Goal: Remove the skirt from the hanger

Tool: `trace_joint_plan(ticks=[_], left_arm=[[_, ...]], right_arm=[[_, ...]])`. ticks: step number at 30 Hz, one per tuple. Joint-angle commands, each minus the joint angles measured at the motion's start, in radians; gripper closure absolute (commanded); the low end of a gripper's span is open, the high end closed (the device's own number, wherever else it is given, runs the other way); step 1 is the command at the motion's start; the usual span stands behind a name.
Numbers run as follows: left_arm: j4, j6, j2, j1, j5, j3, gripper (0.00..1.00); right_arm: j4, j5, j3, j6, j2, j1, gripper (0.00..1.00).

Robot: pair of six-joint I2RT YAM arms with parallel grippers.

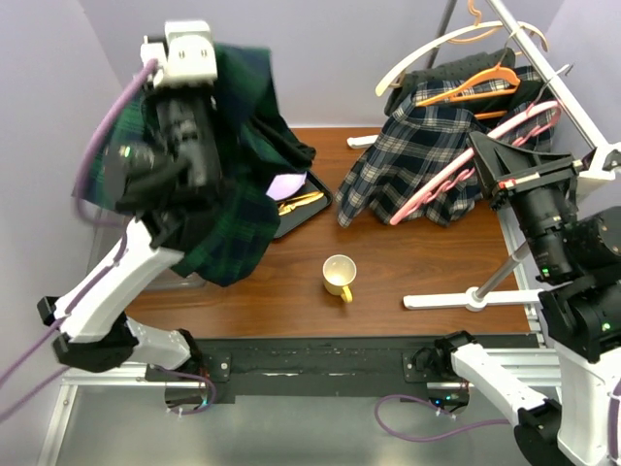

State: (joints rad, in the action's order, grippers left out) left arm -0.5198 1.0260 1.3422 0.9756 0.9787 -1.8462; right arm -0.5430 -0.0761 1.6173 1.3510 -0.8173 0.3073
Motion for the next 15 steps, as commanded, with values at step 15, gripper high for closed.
trace_joint_plan(ticks=[15], left_arm=[[-0.213,0.204,0.1,-0.337,-0.058,-0.246,1.0]], right_arm=[[0.095,-0.071,-0.062,-0.047,0.0,-0.002,1.0]])
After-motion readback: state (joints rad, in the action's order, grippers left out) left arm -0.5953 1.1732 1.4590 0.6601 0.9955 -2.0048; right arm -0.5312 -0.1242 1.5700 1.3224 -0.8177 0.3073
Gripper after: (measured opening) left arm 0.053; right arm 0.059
